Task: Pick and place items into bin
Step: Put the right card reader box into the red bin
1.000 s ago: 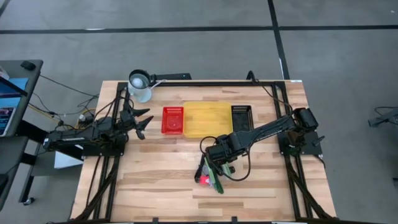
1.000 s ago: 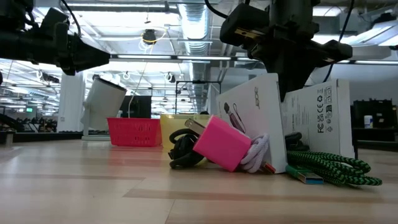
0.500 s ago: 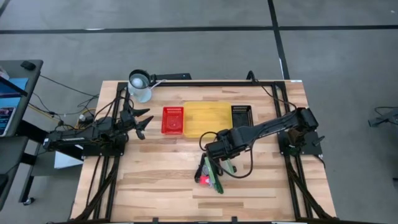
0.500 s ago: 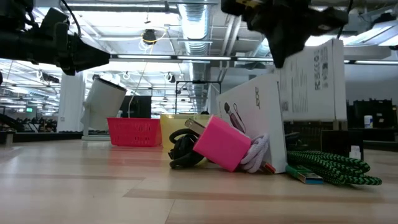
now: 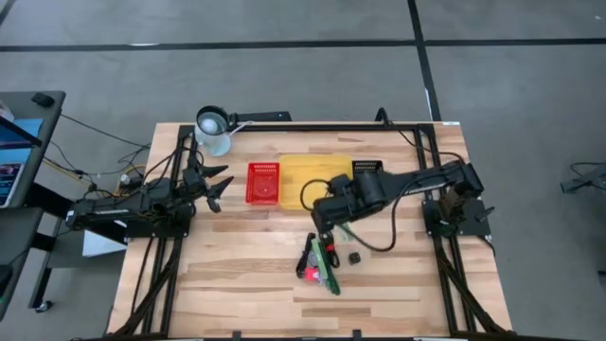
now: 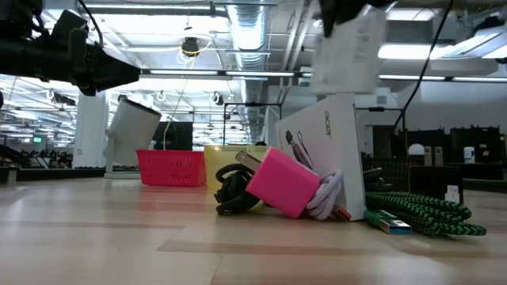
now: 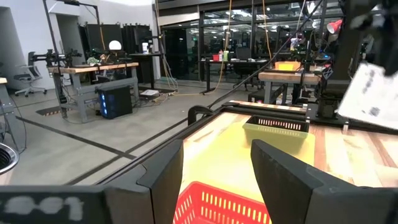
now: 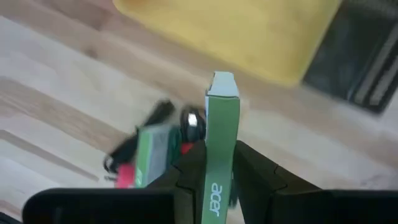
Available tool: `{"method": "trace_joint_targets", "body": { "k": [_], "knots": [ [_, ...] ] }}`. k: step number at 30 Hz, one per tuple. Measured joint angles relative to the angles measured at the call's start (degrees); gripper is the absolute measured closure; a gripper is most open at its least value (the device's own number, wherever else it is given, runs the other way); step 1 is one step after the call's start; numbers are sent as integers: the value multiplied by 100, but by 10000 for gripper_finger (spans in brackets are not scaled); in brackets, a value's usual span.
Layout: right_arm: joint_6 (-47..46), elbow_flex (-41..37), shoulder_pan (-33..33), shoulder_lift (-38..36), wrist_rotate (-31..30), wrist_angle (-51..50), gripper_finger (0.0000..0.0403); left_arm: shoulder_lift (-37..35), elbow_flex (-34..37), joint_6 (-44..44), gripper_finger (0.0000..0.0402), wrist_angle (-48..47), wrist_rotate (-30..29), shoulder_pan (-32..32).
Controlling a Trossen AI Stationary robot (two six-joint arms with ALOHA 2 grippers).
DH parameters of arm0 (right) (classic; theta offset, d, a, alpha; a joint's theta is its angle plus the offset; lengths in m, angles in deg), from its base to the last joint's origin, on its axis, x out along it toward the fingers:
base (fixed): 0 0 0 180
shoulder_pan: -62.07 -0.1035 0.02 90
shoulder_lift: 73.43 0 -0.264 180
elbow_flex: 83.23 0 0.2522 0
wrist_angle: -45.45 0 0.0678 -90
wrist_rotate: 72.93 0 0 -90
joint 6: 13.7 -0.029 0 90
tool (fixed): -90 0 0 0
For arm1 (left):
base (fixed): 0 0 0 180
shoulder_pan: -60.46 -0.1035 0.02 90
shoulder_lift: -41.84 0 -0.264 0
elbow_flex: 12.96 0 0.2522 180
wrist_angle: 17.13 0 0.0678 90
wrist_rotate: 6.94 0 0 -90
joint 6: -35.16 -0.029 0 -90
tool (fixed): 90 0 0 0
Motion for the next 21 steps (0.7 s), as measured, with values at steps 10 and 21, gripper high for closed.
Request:
{"method": "trace_joint_targets", "body": {
  "k": [10, 21],
  "knots": [
    [1767, 897, 641, 0, -474, -57, 339, -1, 0, 1, 219, 1, 0, 0],
    [3317, 1154, 1292, 2, -482, 282, 339, -2, -2, 0, 219, 2, 0, 0]
  ]
}}
